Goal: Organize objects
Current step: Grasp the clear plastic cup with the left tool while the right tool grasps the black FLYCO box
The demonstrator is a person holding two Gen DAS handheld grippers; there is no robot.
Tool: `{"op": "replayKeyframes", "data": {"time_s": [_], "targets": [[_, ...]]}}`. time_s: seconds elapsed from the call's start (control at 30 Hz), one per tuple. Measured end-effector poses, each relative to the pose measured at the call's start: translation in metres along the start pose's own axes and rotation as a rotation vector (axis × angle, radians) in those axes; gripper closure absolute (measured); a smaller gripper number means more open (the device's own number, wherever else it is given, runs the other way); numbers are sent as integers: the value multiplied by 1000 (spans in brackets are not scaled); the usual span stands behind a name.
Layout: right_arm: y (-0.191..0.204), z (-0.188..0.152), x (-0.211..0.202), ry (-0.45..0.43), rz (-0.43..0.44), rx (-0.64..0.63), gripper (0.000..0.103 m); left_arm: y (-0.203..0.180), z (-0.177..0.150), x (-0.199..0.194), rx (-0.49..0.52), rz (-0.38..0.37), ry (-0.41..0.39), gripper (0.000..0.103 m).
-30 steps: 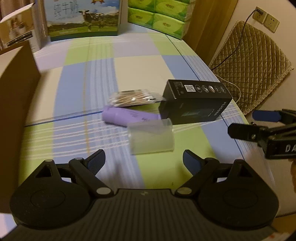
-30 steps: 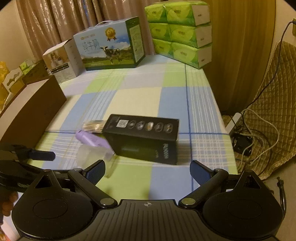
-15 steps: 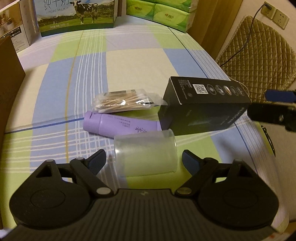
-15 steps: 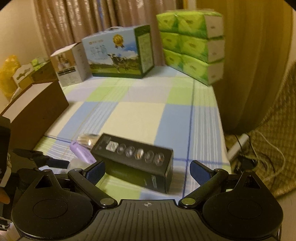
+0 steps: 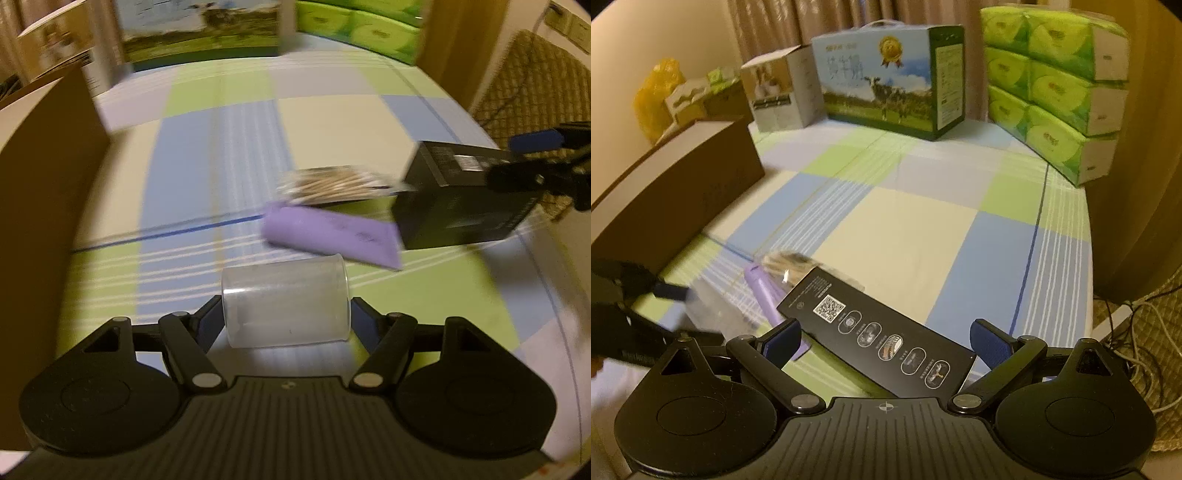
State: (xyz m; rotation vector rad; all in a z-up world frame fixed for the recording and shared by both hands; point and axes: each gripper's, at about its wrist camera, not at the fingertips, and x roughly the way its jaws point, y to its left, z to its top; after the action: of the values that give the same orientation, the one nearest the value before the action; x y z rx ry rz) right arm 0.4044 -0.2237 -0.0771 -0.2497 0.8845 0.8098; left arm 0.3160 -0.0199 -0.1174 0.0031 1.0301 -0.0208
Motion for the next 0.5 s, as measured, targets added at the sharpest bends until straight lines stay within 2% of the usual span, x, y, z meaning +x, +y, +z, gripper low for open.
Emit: {"op": "replayKeyframes", "data": {"time_s": [0.13,0.43,0.5], "targets": [[9,-1,-5,31,39,-5,8,18,-6,-7,-31,32,7,34],[49,-10,4,97,-26,-87,8,36,-12,-13,-78,57,20,34],[52,-9,9,94,-44,-92,13,35,-11,-13,-77,62,19,34]]}}
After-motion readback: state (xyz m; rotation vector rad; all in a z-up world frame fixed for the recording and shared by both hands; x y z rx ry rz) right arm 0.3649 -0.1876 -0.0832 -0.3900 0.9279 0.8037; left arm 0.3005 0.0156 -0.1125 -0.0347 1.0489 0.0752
